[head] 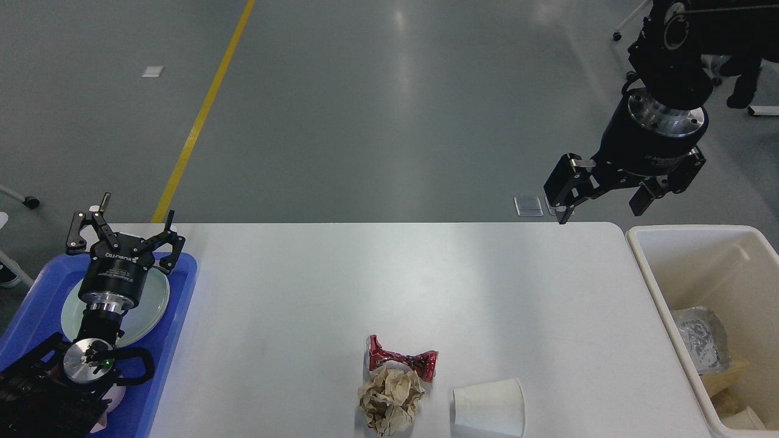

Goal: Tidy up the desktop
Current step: 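Raise the right gripper out of the bin, then lower the right gripper to the white paper cup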

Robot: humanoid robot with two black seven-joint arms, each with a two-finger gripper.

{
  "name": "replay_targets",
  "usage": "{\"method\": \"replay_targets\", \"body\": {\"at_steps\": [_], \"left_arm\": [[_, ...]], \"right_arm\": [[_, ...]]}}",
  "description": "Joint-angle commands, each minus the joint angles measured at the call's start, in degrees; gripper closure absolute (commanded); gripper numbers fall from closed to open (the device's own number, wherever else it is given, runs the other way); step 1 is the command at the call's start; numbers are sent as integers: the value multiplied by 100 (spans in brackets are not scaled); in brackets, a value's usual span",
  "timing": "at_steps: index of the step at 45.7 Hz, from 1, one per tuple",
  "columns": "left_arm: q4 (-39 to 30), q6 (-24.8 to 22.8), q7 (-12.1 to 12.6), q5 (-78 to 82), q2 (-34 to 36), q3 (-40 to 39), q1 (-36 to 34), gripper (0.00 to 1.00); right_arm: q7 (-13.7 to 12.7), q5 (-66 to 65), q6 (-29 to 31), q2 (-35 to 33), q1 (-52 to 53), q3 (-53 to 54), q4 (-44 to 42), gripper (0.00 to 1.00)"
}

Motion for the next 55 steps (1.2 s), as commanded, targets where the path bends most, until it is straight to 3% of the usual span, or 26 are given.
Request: {"method": "replay_targets", "body": {"at_steps": [1,19,28,37,48,55], "left_arm": [[6,0,0,0,0,0,7,2],[-2,0,0,0,0,-8,-2,2],[-2,0,0,0,0,-8,-2,2],[-2,0,0,0,0,-8,-2,2],[-2,0,0,0,0,-8,-2,2],[-2,0,0,0,0,-8,-2,2]], "right_arm": [[-1,595,-1,175,835,-208,802,0],[-10,956,-1,220,2480,-1051,1533,0],[60,1052,-1,211,2367,-1060,1559,0],[69,1615,-16,351,1198,-569,1428,0],[60,1738,-1518,650,-621,-243,1401,1],[8,2729,-3240,668,-1483,-190,1383,2]]}}
